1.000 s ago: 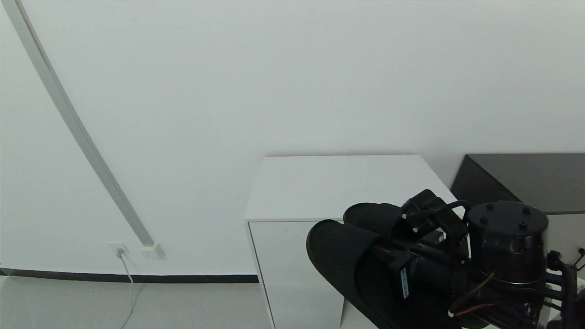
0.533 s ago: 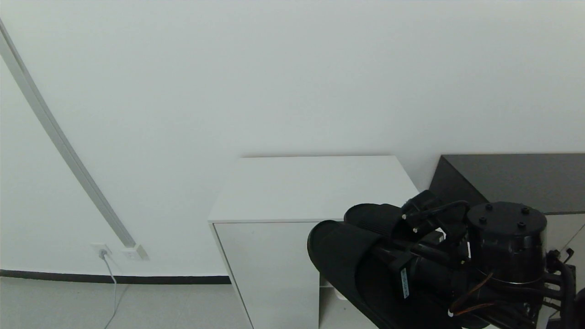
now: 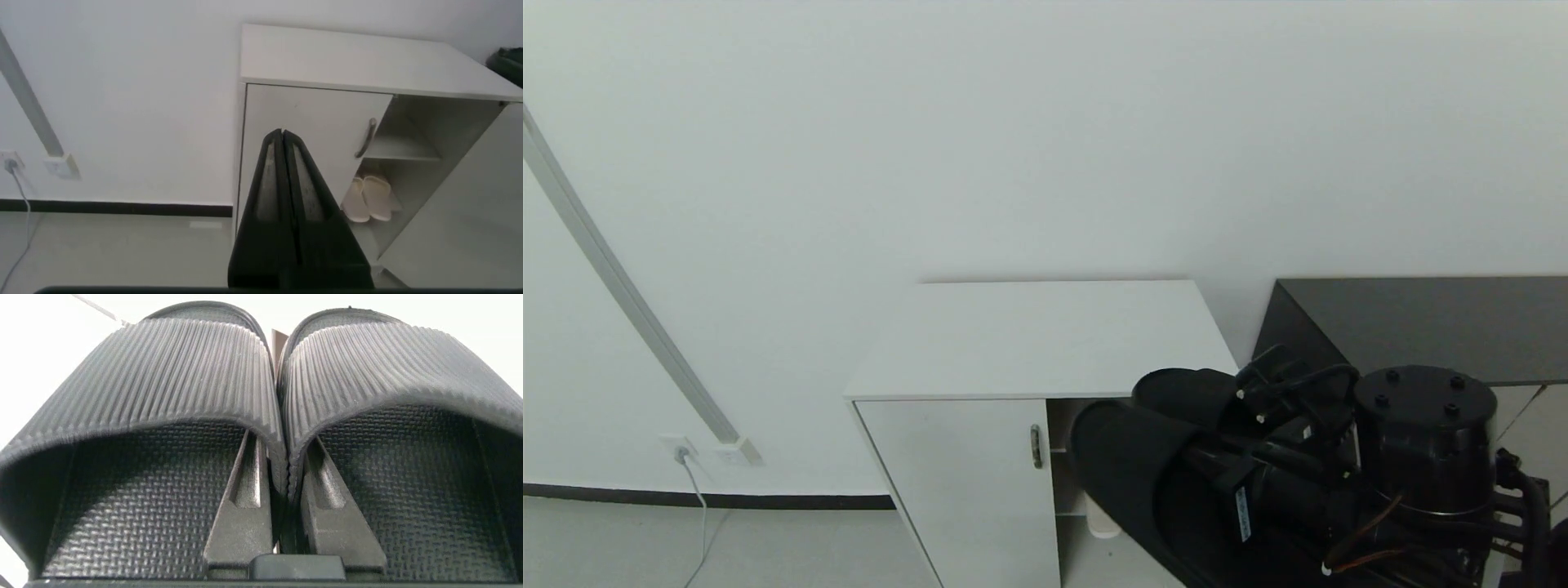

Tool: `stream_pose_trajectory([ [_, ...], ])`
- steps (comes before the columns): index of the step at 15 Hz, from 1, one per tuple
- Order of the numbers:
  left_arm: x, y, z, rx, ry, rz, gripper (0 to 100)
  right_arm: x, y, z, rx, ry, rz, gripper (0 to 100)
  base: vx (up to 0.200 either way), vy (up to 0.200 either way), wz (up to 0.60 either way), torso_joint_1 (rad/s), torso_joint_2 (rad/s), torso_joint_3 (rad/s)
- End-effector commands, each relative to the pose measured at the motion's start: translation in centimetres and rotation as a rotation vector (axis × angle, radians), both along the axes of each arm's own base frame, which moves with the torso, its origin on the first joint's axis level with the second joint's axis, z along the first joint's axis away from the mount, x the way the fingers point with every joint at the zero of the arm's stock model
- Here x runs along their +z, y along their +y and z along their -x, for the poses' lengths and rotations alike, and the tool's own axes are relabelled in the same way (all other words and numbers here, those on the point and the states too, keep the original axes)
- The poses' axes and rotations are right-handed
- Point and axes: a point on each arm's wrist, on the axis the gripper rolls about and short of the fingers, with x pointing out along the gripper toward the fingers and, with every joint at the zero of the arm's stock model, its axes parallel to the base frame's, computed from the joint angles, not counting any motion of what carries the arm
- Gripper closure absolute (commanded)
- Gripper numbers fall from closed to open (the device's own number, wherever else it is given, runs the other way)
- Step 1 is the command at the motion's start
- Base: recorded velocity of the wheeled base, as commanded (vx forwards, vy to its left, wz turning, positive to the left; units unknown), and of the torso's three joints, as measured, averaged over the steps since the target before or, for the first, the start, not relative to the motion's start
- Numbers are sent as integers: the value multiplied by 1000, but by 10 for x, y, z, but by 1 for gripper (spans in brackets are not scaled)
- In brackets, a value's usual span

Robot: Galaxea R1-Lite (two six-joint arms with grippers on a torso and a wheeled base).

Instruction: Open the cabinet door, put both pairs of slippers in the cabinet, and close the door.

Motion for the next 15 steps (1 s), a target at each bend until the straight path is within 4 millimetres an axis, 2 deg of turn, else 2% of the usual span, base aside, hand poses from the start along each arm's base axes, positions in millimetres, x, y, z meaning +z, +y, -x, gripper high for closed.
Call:
stream_pose_trajectory([
  [1, 0, 0, 0, 2, -1, 0, 100, 0, 0, -1, -5, 0, 0, 100, 0, 0, 0, 0, 0, 0],
  [15, 0, 0, 0, 3, 1, 2, 100, -7, -4, 3, 4, -25, -29, 100, 0, 0, 0, 0, 0, 0],
])
